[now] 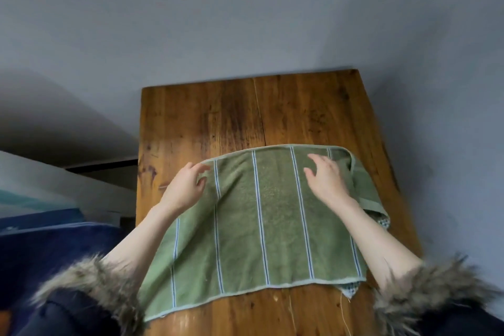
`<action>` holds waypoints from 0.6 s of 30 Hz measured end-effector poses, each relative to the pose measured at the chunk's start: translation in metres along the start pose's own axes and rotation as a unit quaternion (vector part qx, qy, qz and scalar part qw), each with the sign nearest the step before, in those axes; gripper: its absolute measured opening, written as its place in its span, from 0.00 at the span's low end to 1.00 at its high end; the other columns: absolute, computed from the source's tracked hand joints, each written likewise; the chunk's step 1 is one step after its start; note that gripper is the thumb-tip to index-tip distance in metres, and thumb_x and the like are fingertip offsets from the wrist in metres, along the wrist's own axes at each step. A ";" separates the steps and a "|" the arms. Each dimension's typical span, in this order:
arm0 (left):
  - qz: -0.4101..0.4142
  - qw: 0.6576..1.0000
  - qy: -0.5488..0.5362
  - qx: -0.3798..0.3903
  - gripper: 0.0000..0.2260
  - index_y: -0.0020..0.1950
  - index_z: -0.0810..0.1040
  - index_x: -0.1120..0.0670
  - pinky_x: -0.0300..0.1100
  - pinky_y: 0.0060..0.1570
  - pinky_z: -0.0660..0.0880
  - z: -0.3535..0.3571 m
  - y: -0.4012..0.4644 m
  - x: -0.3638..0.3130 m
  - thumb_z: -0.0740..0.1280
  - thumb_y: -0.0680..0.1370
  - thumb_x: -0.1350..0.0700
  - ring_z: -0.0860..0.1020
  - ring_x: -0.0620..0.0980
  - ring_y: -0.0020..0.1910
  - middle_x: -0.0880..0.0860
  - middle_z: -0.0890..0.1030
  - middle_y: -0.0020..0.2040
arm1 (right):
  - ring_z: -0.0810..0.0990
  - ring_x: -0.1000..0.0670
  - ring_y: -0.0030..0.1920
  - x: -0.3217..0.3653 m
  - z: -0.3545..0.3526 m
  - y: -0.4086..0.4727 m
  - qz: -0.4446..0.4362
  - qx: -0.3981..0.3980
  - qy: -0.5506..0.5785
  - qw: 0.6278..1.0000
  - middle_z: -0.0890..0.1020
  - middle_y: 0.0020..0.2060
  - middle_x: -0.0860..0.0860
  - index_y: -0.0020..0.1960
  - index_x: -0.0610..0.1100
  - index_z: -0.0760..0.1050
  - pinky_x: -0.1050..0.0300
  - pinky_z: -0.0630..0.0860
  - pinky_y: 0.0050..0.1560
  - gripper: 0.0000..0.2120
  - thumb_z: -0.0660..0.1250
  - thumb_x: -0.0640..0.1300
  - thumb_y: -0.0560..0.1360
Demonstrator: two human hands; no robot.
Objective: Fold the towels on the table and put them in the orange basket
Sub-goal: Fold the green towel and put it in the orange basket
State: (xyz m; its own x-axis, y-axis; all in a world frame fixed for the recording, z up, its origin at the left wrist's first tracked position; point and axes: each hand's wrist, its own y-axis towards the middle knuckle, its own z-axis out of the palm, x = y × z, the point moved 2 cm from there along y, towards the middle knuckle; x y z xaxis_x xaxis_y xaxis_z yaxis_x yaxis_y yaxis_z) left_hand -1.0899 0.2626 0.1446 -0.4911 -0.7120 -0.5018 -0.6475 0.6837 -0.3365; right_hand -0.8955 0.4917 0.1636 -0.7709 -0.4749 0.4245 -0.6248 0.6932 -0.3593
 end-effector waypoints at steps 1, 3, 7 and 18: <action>-0.011 1.000 0.002 0.009 0.15 0.65 0.74 0.56 0.43 0.57 0.70 0.003 -0.002 0.013 0.62 0.78 0.61 0.75 0.53 0.58 0.55 0.75 0.58 | 0.64 0.44 0.70 0.007 0.014 -0.003 -0.009 0.022 0.006 1.000 0.68 0.69 0.44 0.72 0.42 0.64 0.51 0.61 0.69 0.21 0.59 0.44 0.80; -0.036 0.999 0.003 0.013 0.15 0.65 0.73 0.56 0.44 0.57 0.70 0.008 -0.005 0.039 0.61 0.79 0.60 0.74 0.53 0.58 0.56 0.74 0.59 | 0.62 0.46 0.71 0.023 0.044 -0.007 -0.023 0.063 0.007 0.998 0.66 0.71 0.46 0.73 0.43 0.62 0.52 0.59 0.71 0.22 0.58 0.45 0.80; -0.079 0.997 -0.003 -0.002 0.16 0.66 0.71 0.57 0.48 0.58 0.72 0.017 -0.010 0.081 0.63 0.78 0.57 0.73 0.55 0.59 0.57 0.73 0.59 | 0.50 0.45 0.76 0.053 0.099 -0.009 -0.039 0.130 -0.051 0.989 0.53 0.76 0.47 0.76 0.49 0.53 0.44 0.52 0.73 0.29 0.59 0.52 0.79; -0.072 0.997 -0.011 -0.038 0.05 0.46 0.73 0.55 0.48 0.40 0.73 0.022 -0.002 0.087 0.66 0.75 0.54 0.75 0.53 0.43 0.51 0.74 0.43 | 0.26 0.40 0.71 0.065 0.148 -0.014 -0.005 0.189 -0.195 0.962 0.25 0.71 0.45 0.73 0.55 0.27 0.27 0.41 0.67 0.55 0.64 0.70 0.66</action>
State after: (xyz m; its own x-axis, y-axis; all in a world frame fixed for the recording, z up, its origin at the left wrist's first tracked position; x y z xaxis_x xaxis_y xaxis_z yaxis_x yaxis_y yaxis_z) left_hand -1.1185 0.2028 0.0846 -0.3776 -0.7979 -0.4699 -0.7527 0.5601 -0.3462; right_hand -0.9553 0.3708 0.0728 -0.7058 -0.6995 0.1117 -0.5762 0.4752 -0.6650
